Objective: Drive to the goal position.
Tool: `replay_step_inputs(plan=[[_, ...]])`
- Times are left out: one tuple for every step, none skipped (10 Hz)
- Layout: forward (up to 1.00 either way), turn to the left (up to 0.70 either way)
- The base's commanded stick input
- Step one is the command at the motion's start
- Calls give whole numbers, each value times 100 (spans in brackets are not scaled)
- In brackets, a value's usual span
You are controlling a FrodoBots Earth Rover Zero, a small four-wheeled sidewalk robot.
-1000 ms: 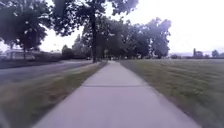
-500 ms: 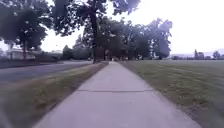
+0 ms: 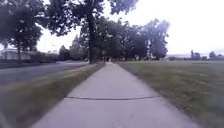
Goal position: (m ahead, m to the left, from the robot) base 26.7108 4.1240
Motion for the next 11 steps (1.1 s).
replay_step_inputs(plan=[[70, 0], [70, 0], [70, 0], [70, 0], [70, 0], [70, 0], [70, 0], [70, 2], [70, 6], [70, 11], [70, 9]])
